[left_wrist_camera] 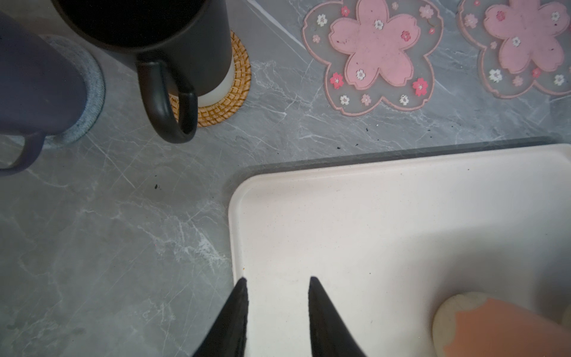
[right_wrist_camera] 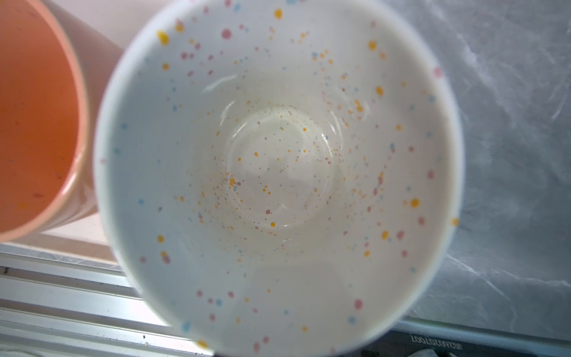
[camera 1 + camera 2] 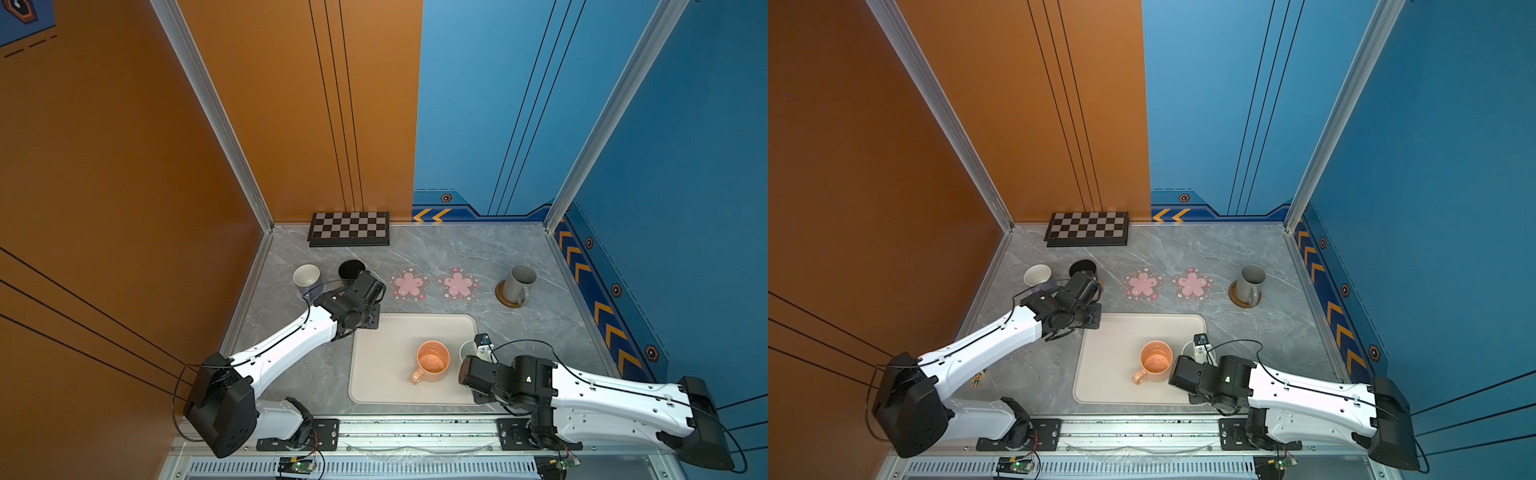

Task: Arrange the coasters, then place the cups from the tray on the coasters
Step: 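Close right gripper on the white speckled mug rim, then lift the white mug with right gripper toward the coaster while left gripper rises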

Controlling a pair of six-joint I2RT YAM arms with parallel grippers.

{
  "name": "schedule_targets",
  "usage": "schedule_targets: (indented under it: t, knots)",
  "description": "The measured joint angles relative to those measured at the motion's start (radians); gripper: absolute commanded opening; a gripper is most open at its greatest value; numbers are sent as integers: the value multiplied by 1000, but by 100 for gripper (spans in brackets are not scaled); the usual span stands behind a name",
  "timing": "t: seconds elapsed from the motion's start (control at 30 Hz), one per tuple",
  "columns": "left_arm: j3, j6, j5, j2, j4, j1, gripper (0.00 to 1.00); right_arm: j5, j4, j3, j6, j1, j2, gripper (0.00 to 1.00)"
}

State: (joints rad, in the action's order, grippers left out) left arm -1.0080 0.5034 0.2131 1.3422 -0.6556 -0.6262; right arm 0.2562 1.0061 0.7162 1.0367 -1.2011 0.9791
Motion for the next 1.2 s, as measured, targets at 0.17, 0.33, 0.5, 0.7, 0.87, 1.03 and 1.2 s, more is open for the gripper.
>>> schedule_targets:
  t: [0.17, 0.33, 0.5, 0.7, 0.87, 1.03, 1.2]
  knots:
    - [-40, 0, -4, 5, 7, 5, 35, 3, 7, 40, -65, 76, 0, 0]
    - [-59, 0, -8, 8, 8, 15, 35, 3, 17, 99, -152, 171, 11, 0]
    - [-93, 0, -11, 19, 8, 24, 35, 3, 24, 162, -249, 254, 62, 0]
    - [-122, 0, -15, 28, 8, 44, 34, 3, 27, 246, -381, 338, 147, 0]
    - [-149, 0, -21, 43, 8, 57, 34, 2, 5, 300, -470, 422, 196, 0]
    - [-167, 0, -31, 65, 9, 69, 34, 2, -41, 317, -529, 477, 235, 0]
    - [-178, 0, -39, 102, 8, 79, 34, -5, -91, 332, -574, 530, 286, 0]
